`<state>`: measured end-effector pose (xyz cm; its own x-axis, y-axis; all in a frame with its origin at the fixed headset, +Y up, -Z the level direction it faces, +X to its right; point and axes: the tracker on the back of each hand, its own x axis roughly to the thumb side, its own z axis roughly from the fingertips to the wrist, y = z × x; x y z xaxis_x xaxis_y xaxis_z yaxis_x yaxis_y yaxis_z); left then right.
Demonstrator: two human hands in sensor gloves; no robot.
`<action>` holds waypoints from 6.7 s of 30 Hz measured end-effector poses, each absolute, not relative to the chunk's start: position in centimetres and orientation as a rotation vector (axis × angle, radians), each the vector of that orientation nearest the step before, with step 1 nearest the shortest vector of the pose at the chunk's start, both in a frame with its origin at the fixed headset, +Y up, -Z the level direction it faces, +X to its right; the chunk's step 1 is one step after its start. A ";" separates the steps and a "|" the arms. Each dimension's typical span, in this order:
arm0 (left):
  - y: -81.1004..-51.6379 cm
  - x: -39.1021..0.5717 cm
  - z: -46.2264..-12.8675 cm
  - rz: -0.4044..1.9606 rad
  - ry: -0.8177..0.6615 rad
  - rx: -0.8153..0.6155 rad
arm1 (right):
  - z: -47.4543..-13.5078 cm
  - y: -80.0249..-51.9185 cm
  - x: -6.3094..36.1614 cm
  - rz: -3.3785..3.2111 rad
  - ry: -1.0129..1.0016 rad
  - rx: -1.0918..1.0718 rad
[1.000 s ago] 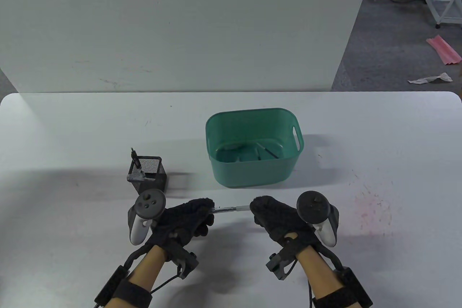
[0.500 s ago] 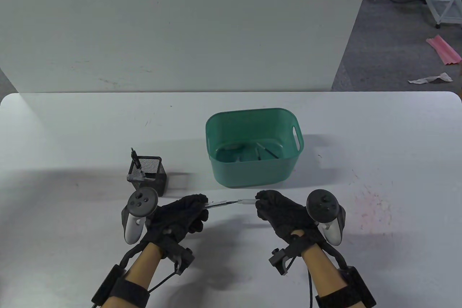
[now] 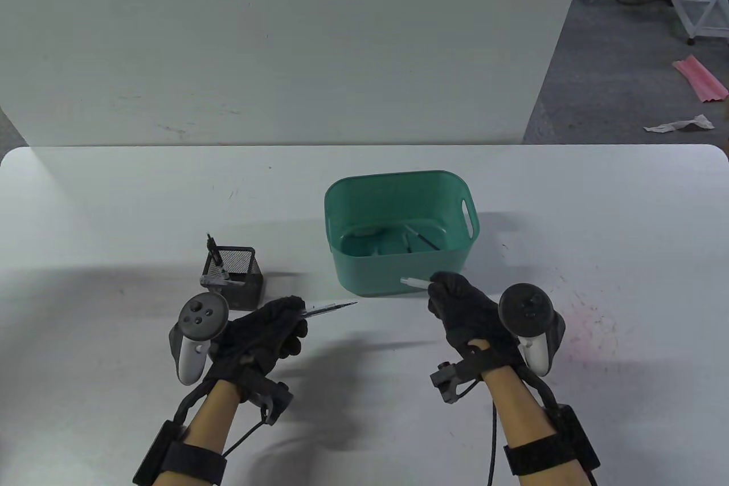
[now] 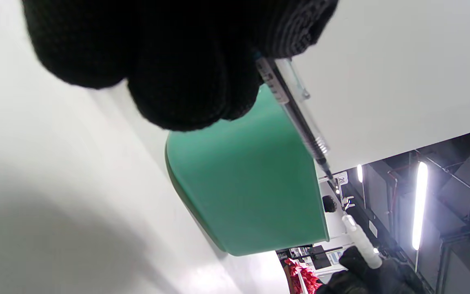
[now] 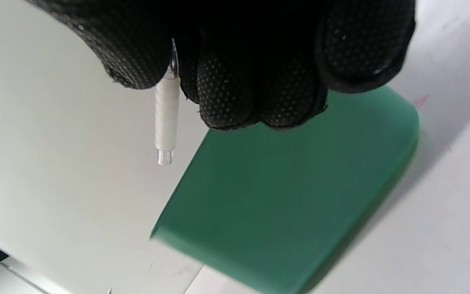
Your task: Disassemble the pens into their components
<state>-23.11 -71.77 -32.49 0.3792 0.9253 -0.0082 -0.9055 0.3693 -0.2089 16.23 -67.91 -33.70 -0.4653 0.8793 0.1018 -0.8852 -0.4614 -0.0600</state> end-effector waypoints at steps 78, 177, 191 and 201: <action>-72.9 -19.6 -31.6 1.090 -0.241 -0.255 | -31.2 -70.2 8.6 2.277 0.060 0.654; -72.4 -22.9 -32.6 1.027 -0.124 -0.129 | -31.0 -66.5 10.7 2.935 -0.156 0.349; -72.3 -22.6 -32.7 1.005 -0.132 -0.133 | -31.6 -70.6 12.7 2.886 -0.025 0.250; -71.1 -22.0 -32.7 1.019 -0.093 -0.083 | -31.5 -71.0 13.0 2.873 0.013 0.224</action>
